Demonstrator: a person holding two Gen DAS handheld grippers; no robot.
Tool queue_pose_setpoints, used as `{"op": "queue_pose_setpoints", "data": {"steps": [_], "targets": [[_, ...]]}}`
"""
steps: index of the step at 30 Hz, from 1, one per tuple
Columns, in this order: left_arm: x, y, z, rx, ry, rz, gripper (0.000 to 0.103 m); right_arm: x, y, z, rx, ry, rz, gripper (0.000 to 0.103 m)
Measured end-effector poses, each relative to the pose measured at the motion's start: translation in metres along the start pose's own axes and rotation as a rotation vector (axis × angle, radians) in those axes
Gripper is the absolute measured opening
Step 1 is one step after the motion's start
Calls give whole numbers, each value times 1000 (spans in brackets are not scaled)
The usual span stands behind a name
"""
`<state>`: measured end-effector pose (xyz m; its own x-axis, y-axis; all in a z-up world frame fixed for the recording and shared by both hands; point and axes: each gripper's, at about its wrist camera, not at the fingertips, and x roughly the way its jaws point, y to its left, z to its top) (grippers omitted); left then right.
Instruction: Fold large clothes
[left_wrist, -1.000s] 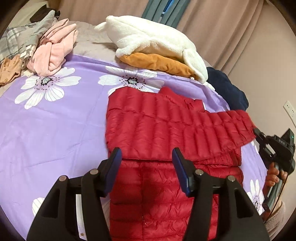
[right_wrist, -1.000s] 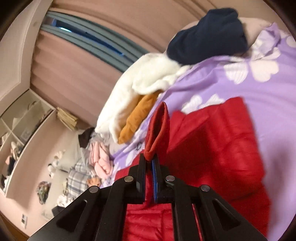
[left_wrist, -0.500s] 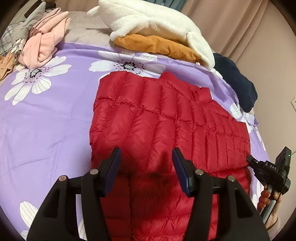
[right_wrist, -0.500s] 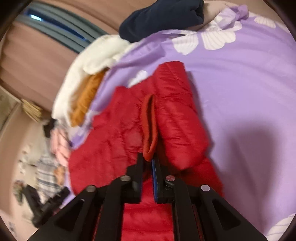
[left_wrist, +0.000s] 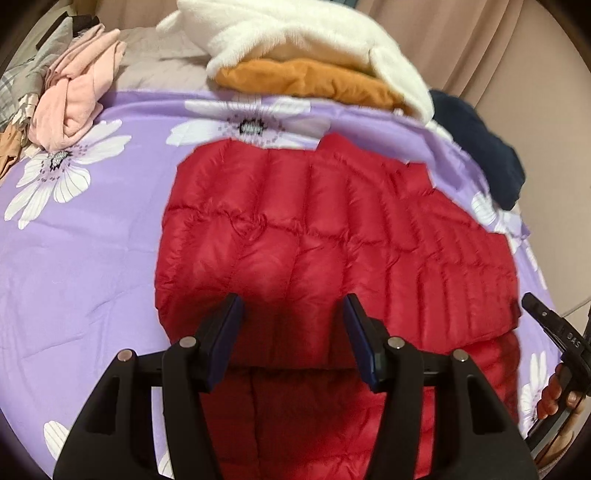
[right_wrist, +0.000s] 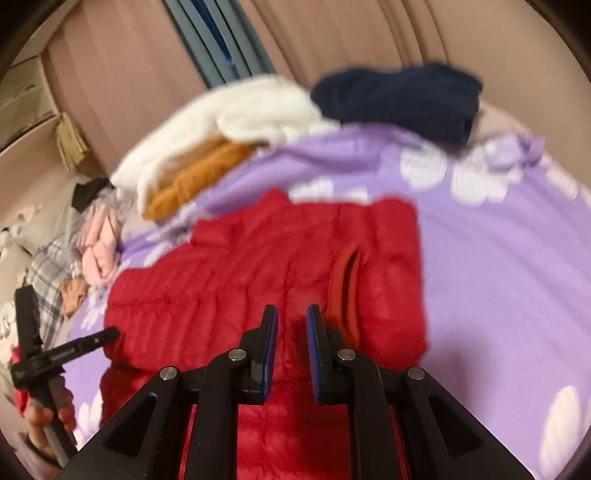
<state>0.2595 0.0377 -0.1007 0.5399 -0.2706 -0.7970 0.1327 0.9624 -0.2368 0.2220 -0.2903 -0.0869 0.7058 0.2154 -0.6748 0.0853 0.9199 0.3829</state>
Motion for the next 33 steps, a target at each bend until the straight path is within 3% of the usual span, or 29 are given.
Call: {"op": "queue_pose_setpoints", "data": {"steps": [8,14,16,22,24,33], "targets": [[27,12,-5,-19,112,-1,57,24,-15,-10,36,92,0,14],[-6,18,-15,-71,88,-30,60,-27,-8,-16,28,47,59,19],[-25,25,-28,-84,68,-36,65,-45,-8,-21,13,28,69,33],[-76,52,-76,-174,31,-77,74,-93,-33,-54,59,19,90,51],[-88,60,-95,-215,37,-112,79,-100,-42,-65,89,29,82,52],[-100,77,-161,-383,100,-234,79,-113,-85,-116,250,106,113,53]]}}
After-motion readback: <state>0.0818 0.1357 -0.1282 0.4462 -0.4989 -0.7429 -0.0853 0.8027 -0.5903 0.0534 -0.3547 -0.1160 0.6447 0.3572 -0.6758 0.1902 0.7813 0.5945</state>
